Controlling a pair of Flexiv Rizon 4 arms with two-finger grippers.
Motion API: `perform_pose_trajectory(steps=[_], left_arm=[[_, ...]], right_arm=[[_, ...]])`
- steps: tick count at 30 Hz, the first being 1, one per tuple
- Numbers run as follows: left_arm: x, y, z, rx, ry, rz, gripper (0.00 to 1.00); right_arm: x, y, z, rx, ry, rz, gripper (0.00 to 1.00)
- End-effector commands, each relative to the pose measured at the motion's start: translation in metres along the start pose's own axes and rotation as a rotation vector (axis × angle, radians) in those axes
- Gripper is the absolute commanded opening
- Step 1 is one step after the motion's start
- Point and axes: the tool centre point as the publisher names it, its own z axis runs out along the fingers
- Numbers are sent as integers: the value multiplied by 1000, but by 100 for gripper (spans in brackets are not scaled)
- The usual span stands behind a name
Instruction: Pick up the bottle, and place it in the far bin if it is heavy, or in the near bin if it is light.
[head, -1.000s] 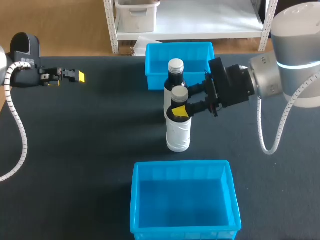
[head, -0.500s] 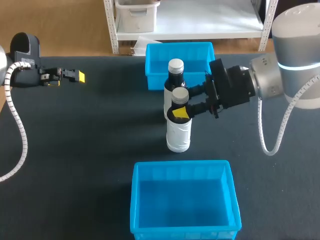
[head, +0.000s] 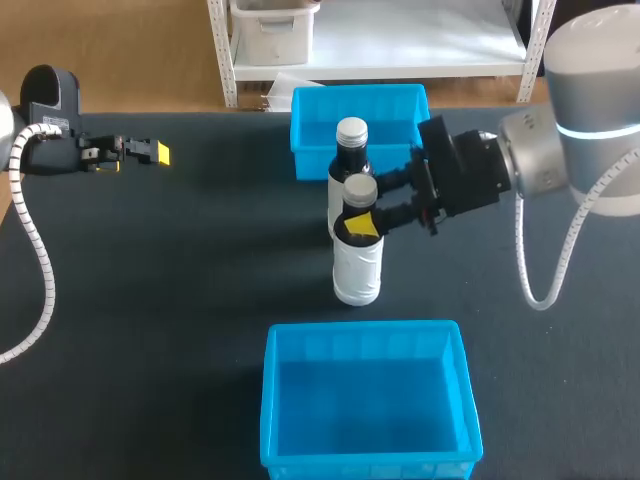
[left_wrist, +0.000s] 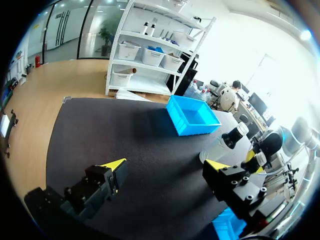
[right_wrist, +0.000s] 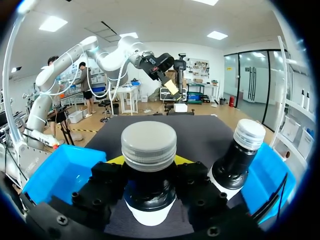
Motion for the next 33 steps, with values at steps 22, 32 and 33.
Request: perform_pose_trajectory(steps=[22,32,33], left_arm=[[0,0,0,0,0,0,100],[0,0,0,0,0,0,100],[0,0,0,0,0,0,100]], right_arm=[[-17,-15,-89,66,2,32,0],[-7,-39,-138,92,10,52,0],[-6,-43,-143,94,14,49,0]])
